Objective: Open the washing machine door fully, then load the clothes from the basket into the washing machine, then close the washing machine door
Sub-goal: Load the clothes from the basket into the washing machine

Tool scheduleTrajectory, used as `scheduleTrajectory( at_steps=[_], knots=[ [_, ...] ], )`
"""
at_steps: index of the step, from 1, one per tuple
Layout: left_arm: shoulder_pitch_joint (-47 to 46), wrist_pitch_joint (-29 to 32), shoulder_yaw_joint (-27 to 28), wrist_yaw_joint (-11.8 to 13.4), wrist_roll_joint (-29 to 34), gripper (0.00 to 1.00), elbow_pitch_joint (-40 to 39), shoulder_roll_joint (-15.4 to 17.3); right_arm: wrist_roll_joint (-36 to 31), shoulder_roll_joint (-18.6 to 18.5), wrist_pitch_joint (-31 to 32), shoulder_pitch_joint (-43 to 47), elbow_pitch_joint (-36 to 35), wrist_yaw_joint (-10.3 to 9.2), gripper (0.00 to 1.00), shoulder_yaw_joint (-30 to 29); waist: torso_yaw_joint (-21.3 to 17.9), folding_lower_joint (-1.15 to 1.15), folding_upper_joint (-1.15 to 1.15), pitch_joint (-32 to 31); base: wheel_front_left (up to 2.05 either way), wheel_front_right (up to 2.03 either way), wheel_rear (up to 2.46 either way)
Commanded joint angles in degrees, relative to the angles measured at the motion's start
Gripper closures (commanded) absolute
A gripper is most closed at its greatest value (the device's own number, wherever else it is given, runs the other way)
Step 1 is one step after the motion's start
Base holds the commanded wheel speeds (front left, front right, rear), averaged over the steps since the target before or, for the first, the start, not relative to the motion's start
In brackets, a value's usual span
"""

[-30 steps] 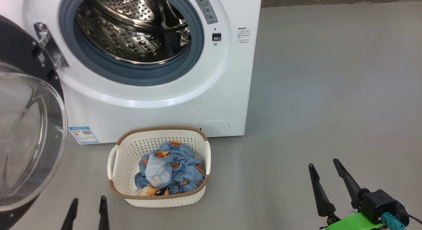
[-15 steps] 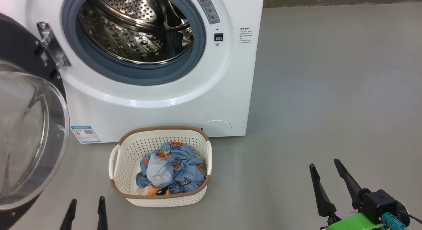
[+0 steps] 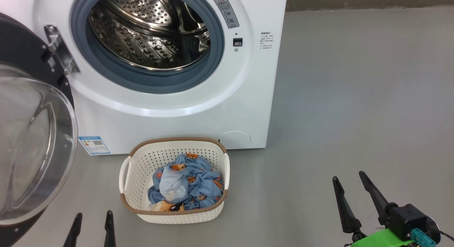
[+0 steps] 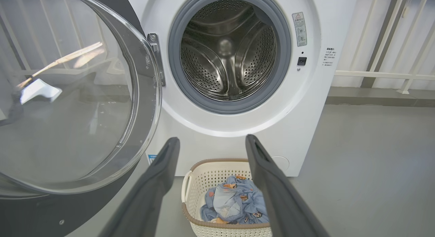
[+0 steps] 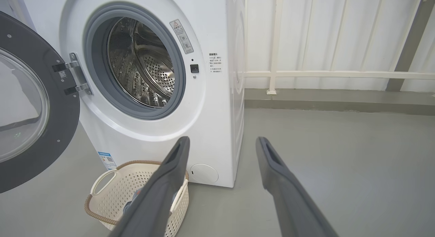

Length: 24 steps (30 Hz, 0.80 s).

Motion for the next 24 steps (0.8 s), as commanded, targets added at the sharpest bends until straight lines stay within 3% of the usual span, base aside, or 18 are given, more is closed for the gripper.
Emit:
scheduleTrajectory(
  at_steps=[1, 24],
  knots=[
    [-2.68, -0.24, 1.82, -0.49, 0.27, 0.0, -1.36, 0.69, 0.23, -0.17, -0.42, -0.14, -1.27, 0.36, 0.0, 1.46, 0.01, 0.0, 0.0, 0.02, 0.71, -0.71, 0.0],
    [-3.41, -0.24, 2.33, -0.36, 0.13, 0.0, -1.95, 0.69, 0.58, -0.17, -0.46, -0.4, -0.98, 0.36, 0.0, 1.15, 0.31, 0.0, 0.0, 0.65, 1.47, -1.47, 0.0]
  ],
)
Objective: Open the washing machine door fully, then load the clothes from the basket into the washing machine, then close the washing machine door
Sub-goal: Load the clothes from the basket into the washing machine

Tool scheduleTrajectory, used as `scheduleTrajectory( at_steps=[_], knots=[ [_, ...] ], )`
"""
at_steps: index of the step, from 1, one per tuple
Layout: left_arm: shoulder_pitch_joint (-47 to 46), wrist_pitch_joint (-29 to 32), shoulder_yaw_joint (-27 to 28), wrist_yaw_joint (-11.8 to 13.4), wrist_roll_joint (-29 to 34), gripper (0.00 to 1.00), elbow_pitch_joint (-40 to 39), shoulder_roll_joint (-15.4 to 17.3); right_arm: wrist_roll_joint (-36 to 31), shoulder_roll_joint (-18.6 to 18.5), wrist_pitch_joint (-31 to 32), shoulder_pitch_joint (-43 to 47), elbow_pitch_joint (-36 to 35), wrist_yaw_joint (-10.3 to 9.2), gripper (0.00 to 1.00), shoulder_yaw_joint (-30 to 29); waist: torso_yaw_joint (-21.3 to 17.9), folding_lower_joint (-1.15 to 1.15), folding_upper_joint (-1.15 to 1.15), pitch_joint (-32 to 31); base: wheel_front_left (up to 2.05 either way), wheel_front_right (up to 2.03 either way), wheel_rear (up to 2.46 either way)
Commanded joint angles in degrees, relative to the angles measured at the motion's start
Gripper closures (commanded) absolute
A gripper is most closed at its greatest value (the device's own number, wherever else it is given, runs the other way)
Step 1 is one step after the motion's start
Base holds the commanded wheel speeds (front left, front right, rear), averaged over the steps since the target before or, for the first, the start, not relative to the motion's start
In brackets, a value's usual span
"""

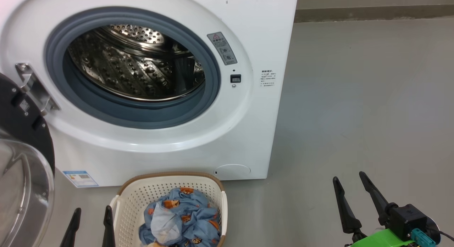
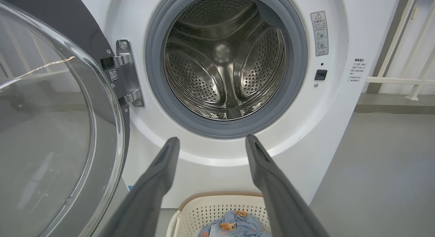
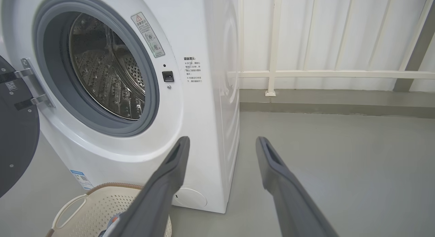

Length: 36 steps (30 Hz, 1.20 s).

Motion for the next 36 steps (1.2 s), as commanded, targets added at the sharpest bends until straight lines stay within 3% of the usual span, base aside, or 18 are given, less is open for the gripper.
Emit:
scheduleTrajectory(
  at_steps=[1, 28, 36],
  knots=[
    [-2.49, -0.24, 2.02, 0.2, 0.18, 0.0, -1.68, 0.69, 0.43, -0.18, -0.47, -0.44, -1.22, 0.36, 0.0, 1.23, 0.01, 0.0, 0.0, 0.08, 0.67, -0.67, 0.0],
    [-2.16, -0.24, 0.6, 0.39, -0.98, 0.0, -2.12, 0.69, 0.48, -0.18, -0.66, -1.08, -0.95, 0.36, 0.0, 1.38, -0.28, 0.0, 0.0, 1.16, 0.05, -0.05, 0.0],
    [-2.74, -0.24, -0.92, 0.33, -2.86, 0.0, -0.83, 0.69, 0.49, -0.18, -0.7, -1.97, -0.67, 0.36, 0.0, 1.67, -1.01, 0.0, 0.0, 4.25, 0.0, 0.0, 0.0]
  ],
)
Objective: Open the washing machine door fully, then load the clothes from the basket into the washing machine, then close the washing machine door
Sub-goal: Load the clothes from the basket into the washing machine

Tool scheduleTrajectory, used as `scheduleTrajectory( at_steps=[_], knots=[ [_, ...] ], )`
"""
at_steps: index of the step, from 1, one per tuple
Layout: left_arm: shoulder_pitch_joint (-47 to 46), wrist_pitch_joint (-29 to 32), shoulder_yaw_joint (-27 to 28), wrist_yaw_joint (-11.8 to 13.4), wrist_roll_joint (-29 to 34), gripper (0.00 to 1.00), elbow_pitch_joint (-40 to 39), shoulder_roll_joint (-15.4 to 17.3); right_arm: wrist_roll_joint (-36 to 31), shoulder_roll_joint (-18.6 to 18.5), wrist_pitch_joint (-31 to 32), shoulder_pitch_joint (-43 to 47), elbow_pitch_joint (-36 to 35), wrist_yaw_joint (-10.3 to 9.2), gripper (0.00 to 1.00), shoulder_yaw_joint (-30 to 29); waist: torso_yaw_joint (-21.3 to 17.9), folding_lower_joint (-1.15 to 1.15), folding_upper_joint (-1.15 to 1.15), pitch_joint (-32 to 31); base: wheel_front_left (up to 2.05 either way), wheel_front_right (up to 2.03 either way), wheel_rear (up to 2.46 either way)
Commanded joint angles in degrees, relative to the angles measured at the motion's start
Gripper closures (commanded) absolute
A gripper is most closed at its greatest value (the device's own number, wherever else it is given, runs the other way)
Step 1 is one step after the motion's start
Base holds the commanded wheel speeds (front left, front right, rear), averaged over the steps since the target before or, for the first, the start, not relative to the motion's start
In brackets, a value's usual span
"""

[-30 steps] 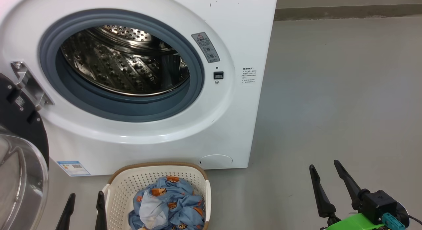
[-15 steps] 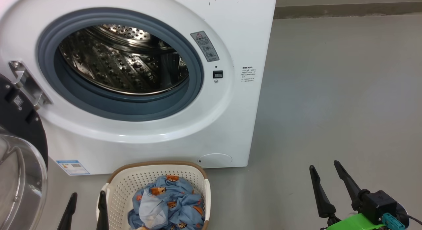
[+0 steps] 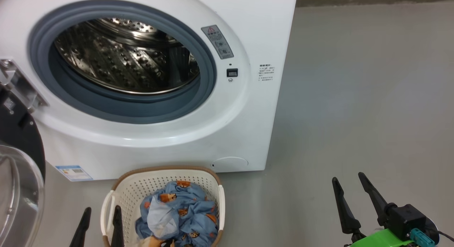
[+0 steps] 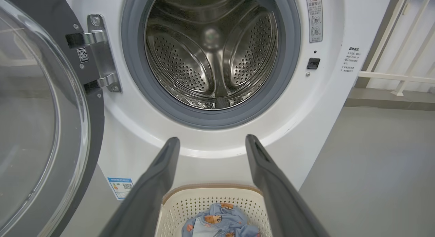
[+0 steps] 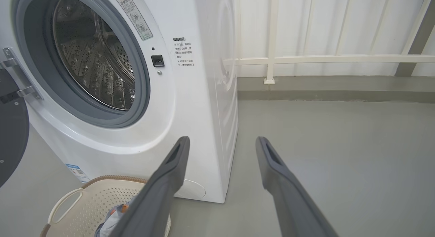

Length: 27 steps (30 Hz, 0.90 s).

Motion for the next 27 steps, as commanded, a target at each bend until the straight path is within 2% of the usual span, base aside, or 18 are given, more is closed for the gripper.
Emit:
scheduleTrajectory(
  at_steps=[1, 9, 18, 27],
  knots=[
    [-2.76, -0.24, 1.35, 0.34, -0.86, 0.0, -0.79, 0.69, 0.15, -0.18, -0.69, -2.03, -1.24, 0.36, 0.0, 1.56, -0.52, 0.0, 0.0, 1.75, 0.0, 0.0, 0.0],
    [-5.23, -0.24, 0.79, -0.1, -2.59, 0.0, 1.71, 0.69, 0.26, -0.18, -0.72, -3.68, -1.06, 0.36, 0.0, 2.02, -1.89, 0.0, 0.0, 6.76, 0.0, 0.0, 0.0],
    [-11.14, -0.24, -1.44, -2.04, -4.88, 0.0, 8.47, 0.76, 0.23, -0.18, -0.74, -6.56, -1.23, 0.36, 0.0, 2.56, -4.48, 0.0, 0.0, 13.59, 0.0, 0.0, 0.0],
    [-18.97, -0.24, -5.14, -2.6, -7.67, 0.0, 17.35, 4.19, 1.05, -0.18, -0.75, -9.49, -2.45, 0.36, 0.0, 3.17, -8.52, 0.0, 0.0, 20.9, 0.0, 0.0, 0.0]
  ],
)
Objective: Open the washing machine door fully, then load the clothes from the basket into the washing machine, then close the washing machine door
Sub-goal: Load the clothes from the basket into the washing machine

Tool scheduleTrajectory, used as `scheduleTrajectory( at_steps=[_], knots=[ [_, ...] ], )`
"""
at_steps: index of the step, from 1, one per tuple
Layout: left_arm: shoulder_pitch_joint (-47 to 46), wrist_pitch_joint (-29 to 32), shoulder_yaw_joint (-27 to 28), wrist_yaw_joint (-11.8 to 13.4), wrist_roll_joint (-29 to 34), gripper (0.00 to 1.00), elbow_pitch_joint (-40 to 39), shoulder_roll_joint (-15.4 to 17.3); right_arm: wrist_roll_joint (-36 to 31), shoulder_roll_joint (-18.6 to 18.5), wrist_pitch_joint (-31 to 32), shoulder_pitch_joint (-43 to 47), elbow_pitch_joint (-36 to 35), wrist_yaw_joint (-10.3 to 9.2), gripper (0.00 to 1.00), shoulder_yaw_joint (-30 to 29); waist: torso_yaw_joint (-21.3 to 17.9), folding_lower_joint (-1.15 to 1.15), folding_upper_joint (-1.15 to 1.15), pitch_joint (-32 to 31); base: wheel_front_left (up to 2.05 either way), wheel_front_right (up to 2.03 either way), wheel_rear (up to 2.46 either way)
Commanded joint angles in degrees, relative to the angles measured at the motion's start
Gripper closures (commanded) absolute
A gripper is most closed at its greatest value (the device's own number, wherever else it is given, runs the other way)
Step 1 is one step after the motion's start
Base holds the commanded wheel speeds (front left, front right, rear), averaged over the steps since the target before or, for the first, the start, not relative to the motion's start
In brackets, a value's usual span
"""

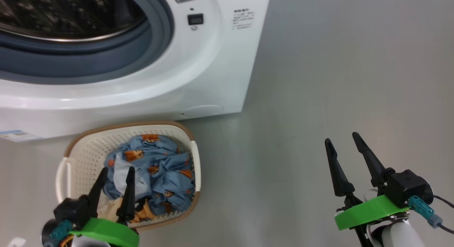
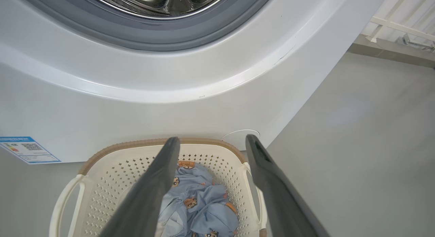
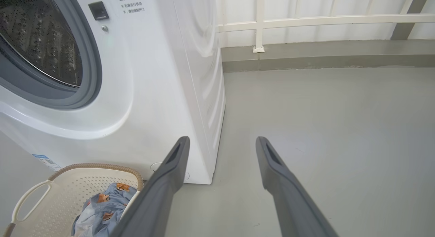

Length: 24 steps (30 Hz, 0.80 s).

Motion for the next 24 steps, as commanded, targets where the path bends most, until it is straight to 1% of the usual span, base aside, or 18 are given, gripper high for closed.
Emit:
scheduleTrajectory(
  at_steps=[1, 7, 17, 19, 20, 21, 24],
  knots=[
    [-1.58, -0.28, 1.22, -0.16, -0.79, 0.0, -0.16, 1.54, 0.71, -0.14, -0.68, -0.92, -1.51, 0.36, 0.0, 1.44, -3.31, 0.0, 0.0, 4.13, 0.0, 0.0, 0.0],
    [-6.62, -0.28, -1.49, -0.17, -3.18, 0.0, 5.45, 4.8, 1.83, -0.14, -0.68, -2.11, -2.04, 0.36, 0.0, 1.47, -5.76, 0.0, 0.0, 8.51, 0.0, 0.0, 0.0],
    [-15.24, 0.2, -6.75, -0.18, -7.32, 0.0, 18.11, 10.74, 3.81, -0.14, -0.69, -3.78, -3.16, 0.36, 0.0, 2.26, -9.01, 0.0, 0.0, 15.62, 0.0, 0.0, 0.0],
    [-16.67, 0.32, -7.64, -0.18, -7.97, 0.0, 19.94, 11.83, 4.27, -0.14, -0.69, -4.18, -3.33, 0.36, 0.0, 2.43, -9.67, 0.0, 0.0, 16.91, 0.0, 0.0, 0.0],
    [-16.67, 0.32, -7.64, -0.18, -7.97, 0.0, 19.94, 11.83, 4.27, -0.14, -0.69, -4.18, -3.33, 0.36, 0.0, 2.43, -9.67, 0.0, 0.0, 16.91, 0.0, 0.0, 0.0],
    [-17.93, 0.48, -8.66, -0.18, -8.56, 0.0, 21.56, 12.71, 4.62, -0.14, -0.69, -4.44, -3.55, 0.36, 0.0, 2.56, -10.18, 0.0, 0.0, 18.11, 0.0, 0.0, 0.0],
    [-19.87, 1.0, -10.35, -0.18, -9.16, 0.0, 23.87, 14.03, 5.09, -0.14, -0.69, -4.77, -3.83, 0.36, 0.0, 2.65, -10.8, 0.0, 0.0, 19.93, 0.0, 0.0, 0.0]
  ],
)
